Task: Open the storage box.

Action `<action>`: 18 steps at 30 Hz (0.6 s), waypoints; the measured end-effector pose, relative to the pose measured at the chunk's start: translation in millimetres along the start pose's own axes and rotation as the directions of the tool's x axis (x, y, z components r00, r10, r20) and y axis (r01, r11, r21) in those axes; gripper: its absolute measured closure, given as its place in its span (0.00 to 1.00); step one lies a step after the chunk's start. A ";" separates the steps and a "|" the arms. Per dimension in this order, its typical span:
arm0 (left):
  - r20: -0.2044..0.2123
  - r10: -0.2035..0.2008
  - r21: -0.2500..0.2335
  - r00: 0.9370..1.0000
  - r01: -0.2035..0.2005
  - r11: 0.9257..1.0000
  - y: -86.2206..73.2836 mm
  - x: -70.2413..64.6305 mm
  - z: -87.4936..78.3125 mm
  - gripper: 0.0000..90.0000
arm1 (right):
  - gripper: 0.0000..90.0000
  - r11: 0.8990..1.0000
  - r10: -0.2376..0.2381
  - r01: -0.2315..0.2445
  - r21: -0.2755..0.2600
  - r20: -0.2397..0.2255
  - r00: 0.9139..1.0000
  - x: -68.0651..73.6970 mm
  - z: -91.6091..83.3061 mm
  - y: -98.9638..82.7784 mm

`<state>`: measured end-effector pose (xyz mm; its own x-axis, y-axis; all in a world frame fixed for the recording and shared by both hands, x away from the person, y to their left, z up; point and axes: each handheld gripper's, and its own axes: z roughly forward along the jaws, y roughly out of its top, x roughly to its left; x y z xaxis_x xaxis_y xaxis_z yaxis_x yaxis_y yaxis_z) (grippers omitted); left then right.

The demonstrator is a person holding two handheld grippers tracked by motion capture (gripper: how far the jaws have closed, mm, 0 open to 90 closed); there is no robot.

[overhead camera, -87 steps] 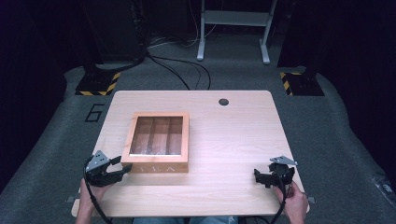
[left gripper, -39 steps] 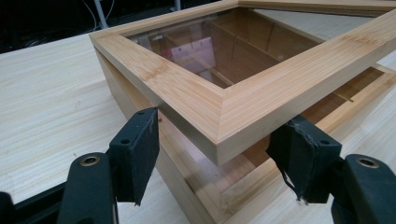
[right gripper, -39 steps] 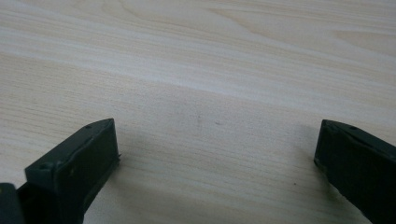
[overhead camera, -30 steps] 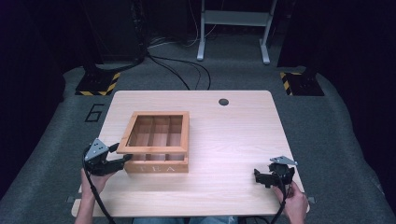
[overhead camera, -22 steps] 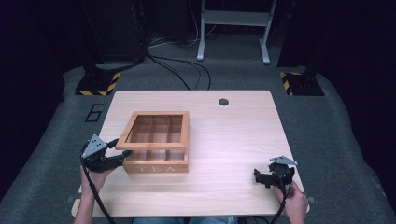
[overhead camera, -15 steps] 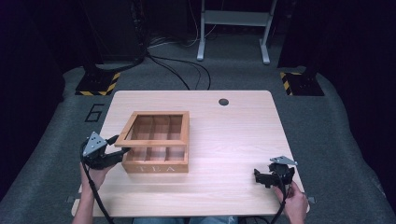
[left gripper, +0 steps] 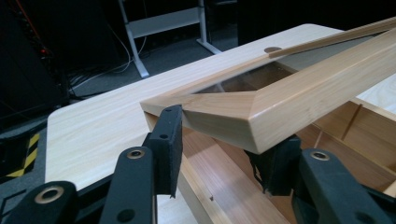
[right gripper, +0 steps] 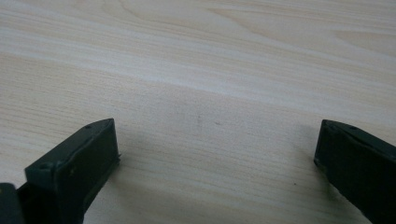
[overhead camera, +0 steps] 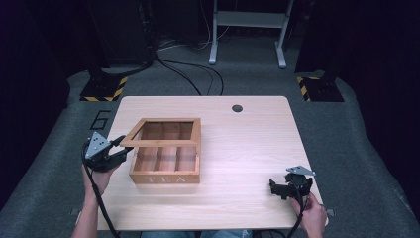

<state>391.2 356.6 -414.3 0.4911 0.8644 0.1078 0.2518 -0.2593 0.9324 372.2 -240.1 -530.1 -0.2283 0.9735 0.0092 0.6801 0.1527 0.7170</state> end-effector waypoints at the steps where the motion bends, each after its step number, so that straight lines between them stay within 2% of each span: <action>1: 0.000 0.000 0.000 1.000 0.000 1.000 0.0 0.0 0.0 0.64 | 0.00 1.000 -0.003 0.003 -0.002 -0.001 1.000 -0.2 0.1 0.0; 3: -0.013 0.008 0.001 1.000 -0.008 1.000 3.5 0.8 0.7 0.66 | 0.00 1.000 -0.001 0.001 -0.001 0.000 1.000 -0.1 0.1 0.0; 8: -0.012 0.010 0.007 1.000 -0.010 1.000 10.0 4.6 1.7 0.67 | 0.00 1.000 0.000 0.000 0.000 0.000 1.000 0.0 0.0 0.0; 14: 0.013 -0.012 0.008 1.000 0.012 1.000 18.7 11.5 3.8 0.68 | 0.00 1.000 -0.004 0.004 -0.003 -0.001 1.000 -0.3 0.2 0.0; 18: 0.009 -0.012 0.017 1.000 0.012 1.000 24.2 13.6 5.1 0.69 | 0.00 1.000 0.000 0.000 -0.001 0.000 1.000 0.0 0.1 0.0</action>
<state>408.2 359.9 -392.0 0.4959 0.8633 0.0933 0.2715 -0.2562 0.9277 372.3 -240.1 -530.2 -0.2286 0.9735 0.0090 0.6796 0.1530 0.7175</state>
